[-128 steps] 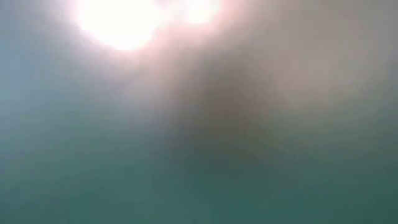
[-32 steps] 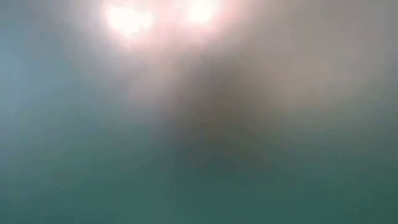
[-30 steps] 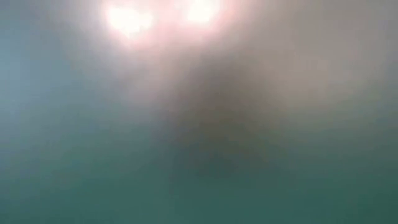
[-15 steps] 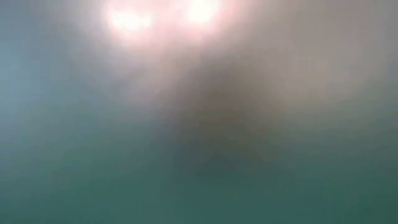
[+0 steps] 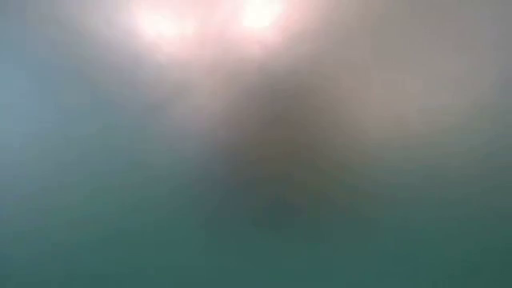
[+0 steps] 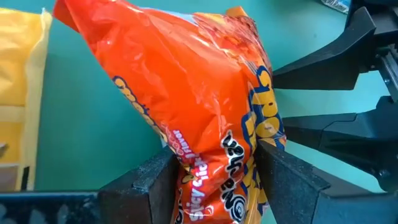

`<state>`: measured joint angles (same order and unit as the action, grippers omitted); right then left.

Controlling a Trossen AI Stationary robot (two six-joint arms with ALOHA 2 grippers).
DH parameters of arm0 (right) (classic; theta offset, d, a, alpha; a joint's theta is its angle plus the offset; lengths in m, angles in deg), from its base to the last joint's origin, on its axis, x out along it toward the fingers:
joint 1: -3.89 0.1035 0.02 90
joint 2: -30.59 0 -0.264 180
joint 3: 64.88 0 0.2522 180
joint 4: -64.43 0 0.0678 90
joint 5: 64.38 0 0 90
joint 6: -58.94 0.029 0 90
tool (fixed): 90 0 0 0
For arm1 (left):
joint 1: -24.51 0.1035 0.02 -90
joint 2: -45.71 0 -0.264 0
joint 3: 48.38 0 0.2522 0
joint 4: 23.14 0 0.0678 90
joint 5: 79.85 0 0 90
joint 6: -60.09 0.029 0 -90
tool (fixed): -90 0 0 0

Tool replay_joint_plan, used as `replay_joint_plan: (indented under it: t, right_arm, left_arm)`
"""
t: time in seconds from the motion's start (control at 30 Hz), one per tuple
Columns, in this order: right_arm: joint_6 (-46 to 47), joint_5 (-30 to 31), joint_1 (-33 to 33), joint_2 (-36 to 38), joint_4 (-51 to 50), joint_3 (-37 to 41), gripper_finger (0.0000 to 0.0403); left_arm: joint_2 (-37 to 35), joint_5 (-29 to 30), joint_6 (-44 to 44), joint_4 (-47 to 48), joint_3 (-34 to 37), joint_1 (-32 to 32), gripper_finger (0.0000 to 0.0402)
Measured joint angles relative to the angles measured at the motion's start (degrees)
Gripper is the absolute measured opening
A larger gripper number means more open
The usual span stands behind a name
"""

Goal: Sort Maruchan noodles
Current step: Put the orange noodle pack into the white bin

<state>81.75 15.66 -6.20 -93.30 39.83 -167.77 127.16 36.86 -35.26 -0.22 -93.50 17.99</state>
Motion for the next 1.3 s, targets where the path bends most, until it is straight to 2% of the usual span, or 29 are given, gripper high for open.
replay_joint_plan:
  t: [0.23, 0.53, 0.77, 1.13, 1.3]
  right_arm:
    - [-0.3, -0.2, 0.0, 0.0, -0.2, 0.2, 0.0201]
    - [-0.5, -1.4, 0.2, 0.0, -0.4, 0.2, 0.0201]
    - [-0.5, -2.8, 0.0, 1.8, -3.5, 0.4, 0.0201]
    - [-4.4, -2.6, -0.8, 7.1, -13.9, 0.5, 0.0201]
    - [-5.1, -2.6, -1.0, 8.5, -16.3, 0.4, 0.0201]
  left_arm:
    - [0.3, 0.1, 1.6, -1.0, 0.0, 0.1, 0.0185]
    - [-0.8, -1.6, 4.9, -1.1, 0.0, 0.2, 0.0123]
    - [-2.5, -4.4, 6.1, -0.1, 0.0, 0.0, 0.0114]
    - [-9.1, -6.2, 15.4, 2.4, 0.1, 0.0, 0.0114]
    - [-14.1, -10.8, 24.5, 2.3, 0.1, 0.0, 0.0113]
